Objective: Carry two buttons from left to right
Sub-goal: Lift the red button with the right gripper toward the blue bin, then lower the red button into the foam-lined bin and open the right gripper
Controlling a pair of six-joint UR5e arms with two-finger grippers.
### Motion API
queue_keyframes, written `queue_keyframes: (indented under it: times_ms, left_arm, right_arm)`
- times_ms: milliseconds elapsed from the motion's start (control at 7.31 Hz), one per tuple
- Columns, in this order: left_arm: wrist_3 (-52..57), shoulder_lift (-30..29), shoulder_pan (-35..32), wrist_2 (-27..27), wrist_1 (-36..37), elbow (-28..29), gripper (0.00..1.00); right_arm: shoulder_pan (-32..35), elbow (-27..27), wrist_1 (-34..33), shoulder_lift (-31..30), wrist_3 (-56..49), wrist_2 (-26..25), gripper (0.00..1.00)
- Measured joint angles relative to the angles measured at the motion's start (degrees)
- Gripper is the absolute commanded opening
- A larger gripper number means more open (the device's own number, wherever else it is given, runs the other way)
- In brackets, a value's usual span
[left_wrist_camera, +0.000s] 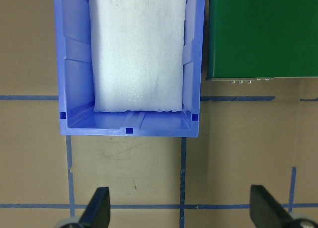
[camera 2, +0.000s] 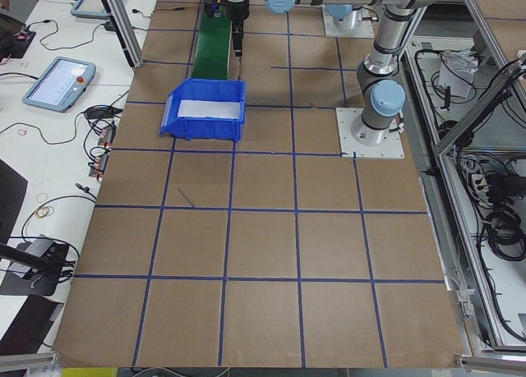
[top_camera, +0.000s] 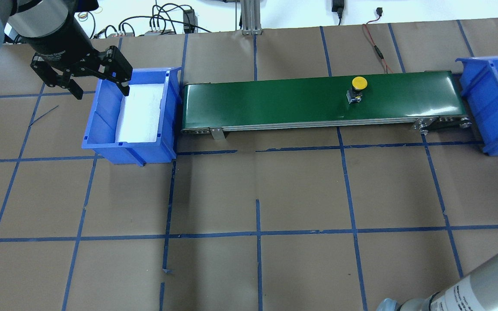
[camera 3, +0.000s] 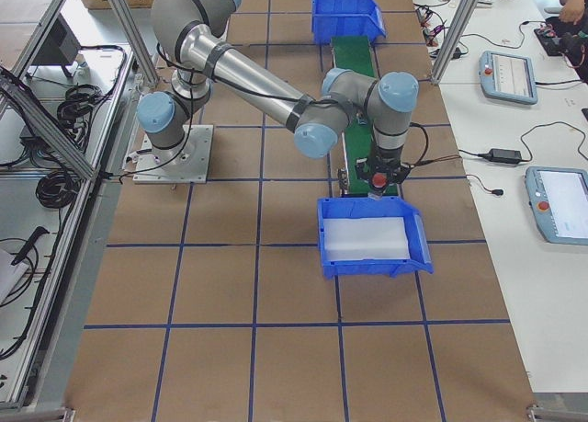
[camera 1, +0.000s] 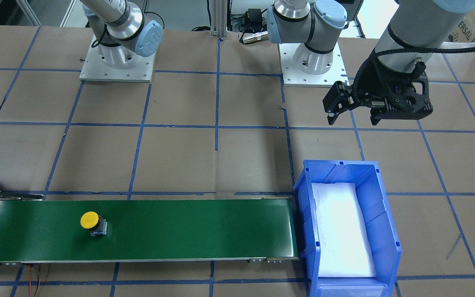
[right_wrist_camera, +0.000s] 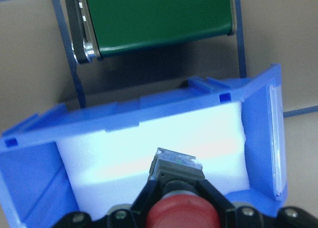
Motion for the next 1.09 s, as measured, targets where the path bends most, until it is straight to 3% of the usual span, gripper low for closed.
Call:
queue_keyframes:
  times_ms: [410,821,1094]
  left_arm:
    - [0.1,0.0,0.1,0.0,0.0,0.0,1.00]
    - [0.1,0.0,0.0,0.1,0.0,-0.1,1.00]
    - [0.3,0.0,0.0,0.1,0.1,0.0,1.00]
  right_arm:
    - [-2.6,-7.7,-2.8,10.1,-17.5,1.3,0.24]
    - [-3.0,-6.3,-3.7,13.6,-28.0,0.8,0.36]
    - [-3.9,-4.8,-3.7,13.7,-28.1,0.5,1.00]
